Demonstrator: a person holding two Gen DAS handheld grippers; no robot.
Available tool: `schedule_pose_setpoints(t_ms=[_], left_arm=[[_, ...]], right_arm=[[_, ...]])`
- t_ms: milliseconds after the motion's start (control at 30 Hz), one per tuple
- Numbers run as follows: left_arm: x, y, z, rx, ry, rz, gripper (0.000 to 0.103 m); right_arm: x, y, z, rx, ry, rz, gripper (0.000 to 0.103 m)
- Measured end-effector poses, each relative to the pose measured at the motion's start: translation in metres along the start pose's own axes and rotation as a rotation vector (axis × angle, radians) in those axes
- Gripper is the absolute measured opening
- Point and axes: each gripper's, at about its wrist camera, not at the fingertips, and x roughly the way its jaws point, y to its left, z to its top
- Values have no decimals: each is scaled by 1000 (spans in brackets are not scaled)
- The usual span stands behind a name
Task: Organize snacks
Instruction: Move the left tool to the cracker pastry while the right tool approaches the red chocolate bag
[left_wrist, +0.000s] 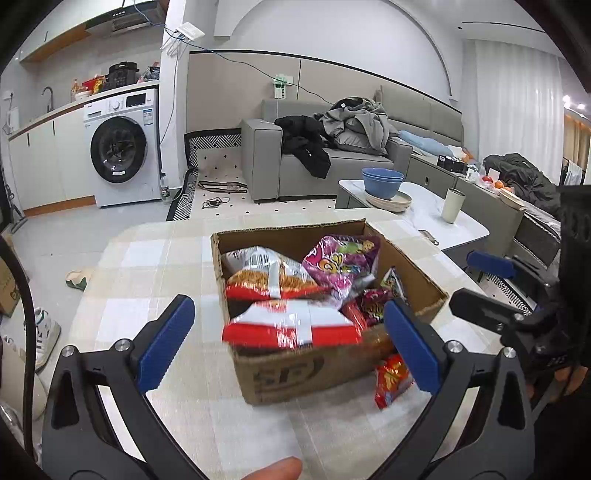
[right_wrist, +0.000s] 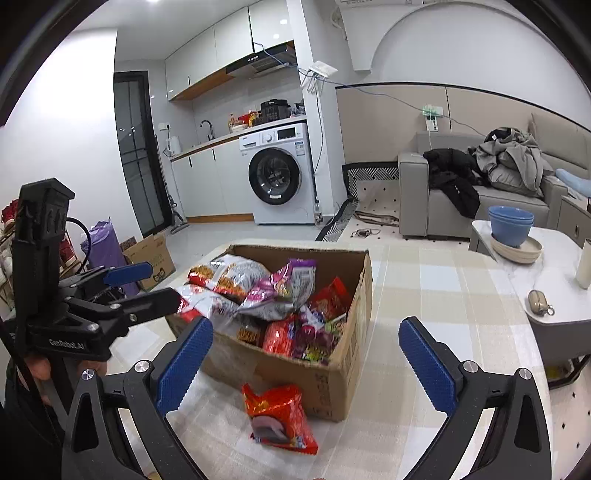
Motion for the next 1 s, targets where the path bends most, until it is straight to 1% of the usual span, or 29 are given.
schedule_pose_setpoints(t_ms=[200,300,433,600,700,833,1000], left_arm=[[-19,3,-18,-24,19,-35,102],[-29,5,-26,-24,22,-23,102],[-40,6,-40,-37,34,-14,102],[-47,-5,-59,6,88,11,102],[-52,-12,-68,25,104,25,102],[-58,-20,-81,24,135,6,102],[-61,-26,-96,36,167,-41,102]], right_arm=[[-3,-3,-13,48,43,-10,102],[-6,-6,-22,86,57,11,102],[-10,-2,-28,71,69,-15,102],[-13,6,-34,48,101,-3,102],[-15,14,-38,27,121,-6,102],[-18,18,-42,15,138,-3,102],[-18,21,-44,-1,157,-11,102]])
